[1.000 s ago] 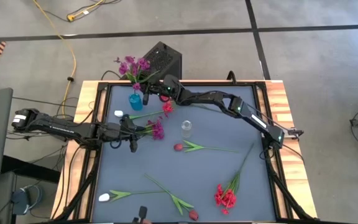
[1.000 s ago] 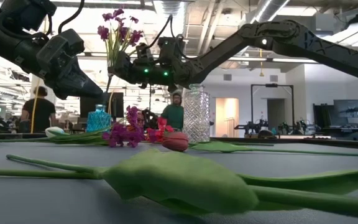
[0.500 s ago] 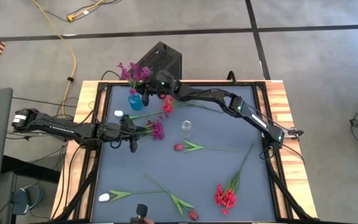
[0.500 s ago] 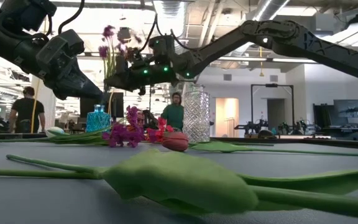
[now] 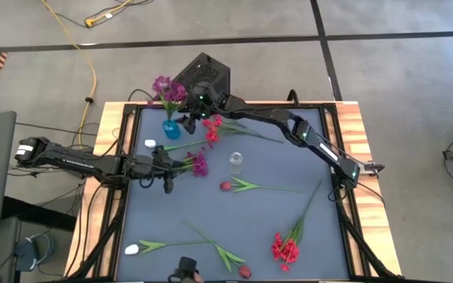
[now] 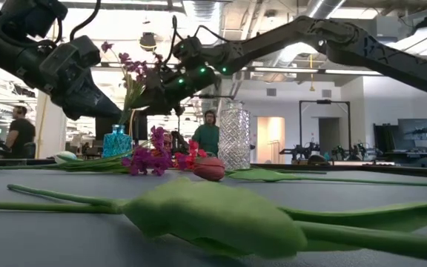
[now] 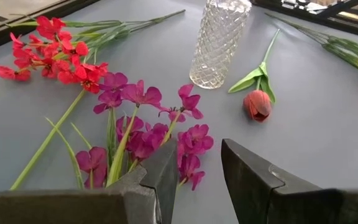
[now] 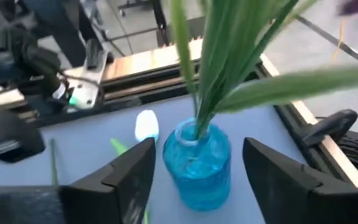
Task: Sort flowers into vase by color
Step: Put the purple flowers into the blue vase
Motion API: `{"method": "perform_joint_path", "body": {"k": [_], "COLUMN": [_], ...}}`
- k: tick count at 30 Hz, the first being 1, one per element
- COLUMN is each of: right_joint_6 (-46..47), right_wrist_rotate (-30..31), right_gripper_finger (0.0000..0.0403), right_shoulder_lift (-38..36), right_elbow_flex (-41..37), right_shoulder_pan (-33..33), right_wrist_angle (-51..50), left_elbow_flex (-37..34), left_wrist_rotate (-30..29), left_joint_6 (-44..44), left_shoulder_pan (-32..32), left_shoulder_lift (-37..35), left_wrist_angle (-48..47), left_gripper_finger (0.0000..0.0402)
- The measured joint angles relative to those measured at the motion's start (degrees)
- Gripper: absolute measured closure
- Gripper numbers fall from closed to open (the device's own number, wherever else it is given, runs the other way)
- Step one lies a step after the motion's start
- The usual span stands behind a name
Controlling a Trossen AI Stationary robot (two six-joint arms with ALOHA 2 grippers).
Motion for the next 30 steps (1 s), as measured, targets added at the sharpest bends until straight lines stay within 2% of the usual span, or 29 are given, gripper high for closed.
{"method": "perform_joint_path", "body": {"k": [6, 13, 18, 27, 30], "right_joint_6": [-3.23, -8.17, -9.17, -9.20, -9.20], "right_wrist_rotate": [-1.73, -1.61, -1.26, -0.80, -0.64], "right_gripper_finger": [0.0096, 0.0096, 0.0096, 0.0097, 0.0097], "right_shoulder_lift": [-4.15, -12.23, -18.51, -29.24, -32.75], "right_elbow_flex": [-0.07, -0.06, -0.06, -0.08, -1.34], "right_shoulder_pan": [-0.28, -1.06, -1.81, -1.91, -1.21], "right_wrist_angle": [-13.45, -36.15, -47.15, -64.28, -70.21], "left_elbow_flex": [0.01, 0.02, 0.02, 0.39, 3.85], "left_wrist_rotate": [0.81, 2.07, 2.02, 8.13, 9.34], "left_joint_6": [-1.47, -1.86, -1.64, 1.26, 1.67], "left_shoulder_pan": [0.00, 0.00, 0.00, 0.00, -0.04], "left_shoulder_lift": [0.02, 0.02, 0.02, 0.02, 0.02], "left_wrist_angle": [-1.77, -2.27, -2.42, -2.76, -9.04], "left_gripper_finger": [0.0288, 0.0288, 0.0288, 0.0288, 0.0288]}}
